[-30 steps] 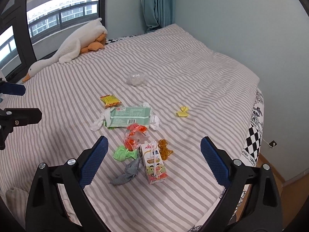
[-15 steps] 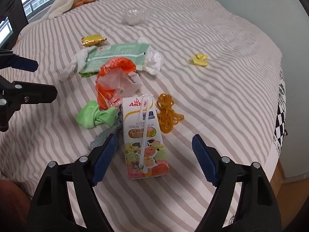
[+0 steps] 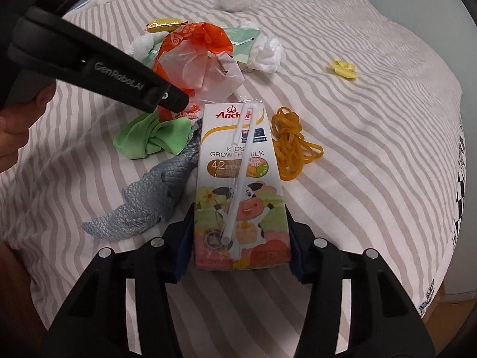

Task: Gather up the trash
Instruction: 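Grasp the orange-red snack bag with left tool while right tool grasps the milk carton, then carry the snack bag and milk carton over the grey bin with both tools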

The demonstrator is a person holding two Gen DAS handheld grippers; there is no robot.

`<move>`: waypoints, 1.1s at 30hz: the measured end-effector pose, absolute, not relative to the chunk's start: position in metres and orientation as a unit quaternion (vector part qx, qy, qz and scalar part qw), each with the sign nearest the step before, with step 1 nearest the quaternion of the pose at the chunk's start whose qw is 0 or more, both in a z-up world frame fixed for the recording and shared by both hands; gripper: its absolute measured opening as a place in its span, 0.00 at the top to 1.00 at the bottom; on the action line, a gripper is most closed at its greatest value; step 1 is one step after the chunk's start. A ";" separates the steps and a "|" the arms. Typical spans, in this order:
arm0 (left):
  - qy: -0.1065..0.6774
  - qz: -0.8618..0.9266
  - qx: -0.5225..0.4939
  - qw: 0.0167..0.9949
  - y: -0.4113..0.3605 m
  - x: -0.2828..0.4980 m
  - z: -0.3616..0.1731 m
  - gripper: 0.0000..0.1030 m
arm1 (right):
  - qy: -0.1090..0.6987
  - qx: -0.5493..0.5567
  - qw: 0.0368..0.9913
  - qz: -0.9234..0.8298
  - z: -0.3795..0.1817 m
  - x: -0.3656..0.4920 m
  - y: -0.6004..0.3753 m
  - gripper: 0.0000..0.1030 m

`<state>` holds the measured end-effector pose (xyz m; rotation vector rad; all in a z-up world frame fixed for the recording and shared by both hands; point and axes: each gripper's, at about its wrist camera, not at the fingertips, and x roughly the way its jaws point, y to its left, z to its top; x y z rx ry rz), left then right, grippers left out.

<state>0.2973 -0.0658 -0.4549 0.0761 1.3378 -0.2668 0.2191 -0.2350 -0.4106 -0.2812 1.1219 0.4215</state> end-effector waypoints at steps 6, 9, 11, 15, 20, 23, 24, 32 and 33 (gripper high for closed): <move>0.591 -0.118 0.075 0.794 -0.079 0.288 -0.448 0.77 | 0.511 -0.133 0.825 0.200 -0.402 0.213 -0.237 0.52; 0.575 -0.119 0.096 0.804 -0.085 0.277 -0.438 0.78 | 0.504 -0.129 0.832 0.190 -0.392 0.211 -0.240 0.52; 0.564 -0.115 0.108 0.811 -0.084 0.266 -0.428 0.78 | 0.499 -0.125 0.838 0.183 -0.384 0.210 -0.244 0.52; 0.544 -0.113 0.123 0.822 -0.086 0.242 -0.408 0.78 | 0.489 -0.120 0.847 0.172 -0.368 0.205 -0.251 0.52; 0.532 -0.120 0.127 0.829 -0.093 0.213 -0.388 0.78 | 0.473 -0.109 0.860 0.159 -0.343 0.187 -0.264 0.52; 0.524 -0.124 0.133 0.832 -0.101 0.191 -0.376 0.79 | 0.464 -0.100 0.867 0.152 -0.329 0.175 -0.277 0.52; 0.522 -0.126 0.135 0.833 -0.104 0.183 -0.371 0.78 | 0.460 -0.097 0.870 0.147 -0.324 0.169 -0.282 0.52; 0.498 -0.157 0.168 0.836 -0.155 0.138 -0.343 0.79 | 0.445 -0.057 0.889 0.089 -0.294 0.111 -0.352 0.52; 0.495 -0.164 0.173 0.836 -0.165 0.132 -0.341 0.79 | 0.445 -0.052 0.891 0.077 -0.292 0.103 -0.366 0.52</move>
